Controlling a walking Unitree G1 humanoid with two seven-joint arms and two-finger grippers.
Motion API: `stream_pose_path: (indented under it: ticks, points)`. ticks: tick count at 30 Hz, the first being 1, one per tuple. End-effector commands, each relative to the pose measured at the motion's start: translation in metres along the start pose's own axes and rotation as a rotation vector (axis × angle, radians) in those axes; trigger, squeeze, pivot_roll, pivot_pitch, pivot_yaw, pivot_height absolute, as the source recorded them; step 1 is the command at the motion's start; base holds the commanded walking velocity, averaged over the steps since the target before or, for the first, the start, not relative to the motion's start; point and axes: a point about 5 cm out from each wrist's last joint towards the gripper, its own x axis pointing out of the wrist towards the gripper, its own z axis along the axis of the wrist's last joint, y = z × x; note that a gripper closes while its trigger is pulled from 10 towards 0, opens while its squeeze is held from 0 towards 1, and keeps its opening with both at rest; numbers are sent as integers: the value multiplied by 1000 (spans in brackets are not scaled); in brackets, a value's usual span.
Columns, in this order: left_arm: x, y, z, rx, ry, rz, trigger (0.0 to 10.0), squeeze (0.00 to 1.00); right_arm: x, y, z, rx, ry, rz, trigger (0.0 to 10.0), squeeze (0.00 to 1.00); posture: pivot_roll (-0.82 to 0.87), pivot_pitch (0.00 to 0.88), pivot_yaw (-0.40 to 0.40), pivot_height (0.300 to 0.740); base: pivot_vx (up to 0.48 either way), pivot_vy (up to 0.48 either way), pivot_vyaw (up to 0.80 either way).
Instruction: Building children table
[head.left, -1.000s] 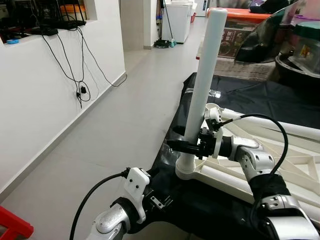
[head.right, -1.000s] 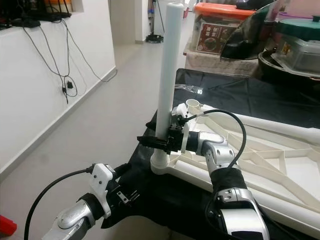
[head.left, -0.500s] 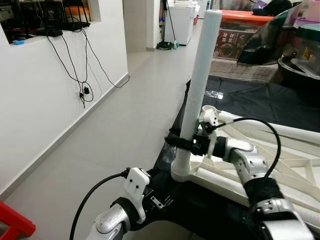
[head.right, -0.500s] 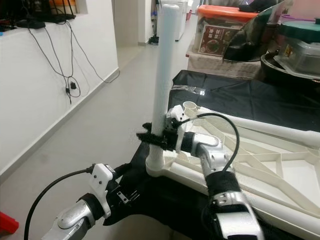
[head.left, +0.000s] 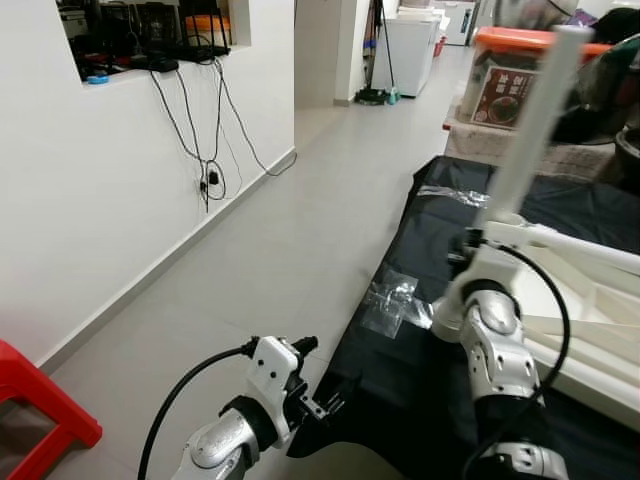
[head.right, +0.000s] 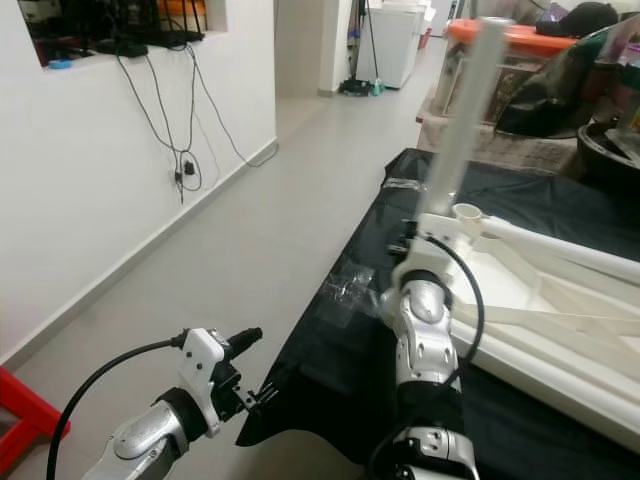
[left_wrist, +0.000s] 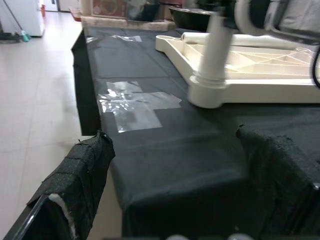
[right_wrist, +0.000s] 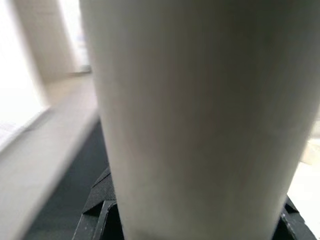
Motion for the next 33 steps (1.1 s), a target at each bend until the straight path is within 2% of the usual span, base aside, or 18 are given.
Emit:
stream_pose_path:
  ticks: [1, 4, 5, 7, 8, 9, 12, 13, 14, 18, 20, 21, 25, 27, 28, 30, 31, 33]
  points:
    - [-1, 0, -2, -6, 11, -2, 10000, 0, -4, -12, -14, 14, 83, -111, 0, 0, 23, 17, -37, 740, 0, 0, 0]
    - [-1, 0, -2, -6, 11, -2, 10000, 0, -10, -3, -15, 25, 106, -110, 0, 0, 22, 16, -38, 740, 0, 0, 0]
    - [0, 0, -2, -6, 10, -2, 10000, 0, -11, 4, -15, 45, 105, -78, 1490, 0, 22, 15, -38, 740, 0, 0, 0]
    - [0, 0, -2, -6, 10, -2, 10000, 0, -11, 4, -15, 45, 105, -78, 1490, 0, 22, 15, -38, 740, 0, 0, 0]
    - [0, 0, -2, -6, 10, -2, 10000, 0, -12, 15, -12, 71, 84, -10, 10000, 0, 20, 14, -38, 740, 0, 0, 0]
    - [0, 0, -2, -6, 10, -3, 10000, 0, -12, 27, -9, 103, 53, 85, 10000, 290, 18, 13, -38, 740, 0, 0, 0]
    - [0, 0, -2, -6, 9, -3, 10000, 0, -13, 34, -6, 121, 33, 134, 10000, 290, 18, 13, -38, 740, 0, 0, 0]
    - [0, -1, -2, -6, 9, -2, 10000, 0, -12, 40, -3, 150, 4, 211, 10000, 1000, 18, 12, -40, 740, 0, 0, 0]
    - [0, -1, -2, -7, 9, -2, 10000, 0, -8, 40, 0, 153, -31, 261, 10000, 0, 15, 9, -41, 740, 0, 0, 0]
    - [1, -1, -2, -9, 8, -1, 10000, 0, -5, 37, 3, 144, -61, 289, 10000, 0, 15, 9, -41, 740, 0, 0, 0]
    - [1, -1, -2, -10, 9, -4, 10000, 0, 7, 34, 6, 189, -32, 506, 10000, 0, 16, 0, -41, 740, 0, 0, 0]
    - [1, -1, -2, -10, 9, -4, 10000, 0, 7, 34, 6, 189, -32, 506, 10000, 0, 16, 0, -41, 740, 0, 0, 0]
    - [1, -1, -3, -11, 10, -6, 10000, 0, 14, 34, 10, 240, 2, 693, 10000, 0, 17, 0, -40, 740, 0, 0, 0]
    - [1, -1, -3, -12, 11, -8, 10000, 0, 9, 43, 12, 256, 72, 977, 10000, 0, 19, 0, -45, 740, 0, 0, 0]
    - [1, -1, -3, -12, 11, -8, 10000, 0, 9, 43, 12, 256, 72, 977, 10000, 0, 19, 0, -45, 740, 0, 0, 0]
    - [2, -1, -4, -12, 12, -7, 10000, 0, -4, 54, 12, 214, 133, 1279, 10000, 0, 25, 0, -49, 740, 0, 0, 0]
    - [2, -1, -4, -12, 12, -7, 10000, 0, -4, 54, 12, 214, 133, 1279, 10000, 0, 25, 0, -49, 740, 0, 0, 0]
    - [2, 0, -4, -11, 11, -4, 10000, 0, -17, 60, 8, 146, 177, 1490, 10000, 0, 30, 0, -53, 740, 0, 0, 0]
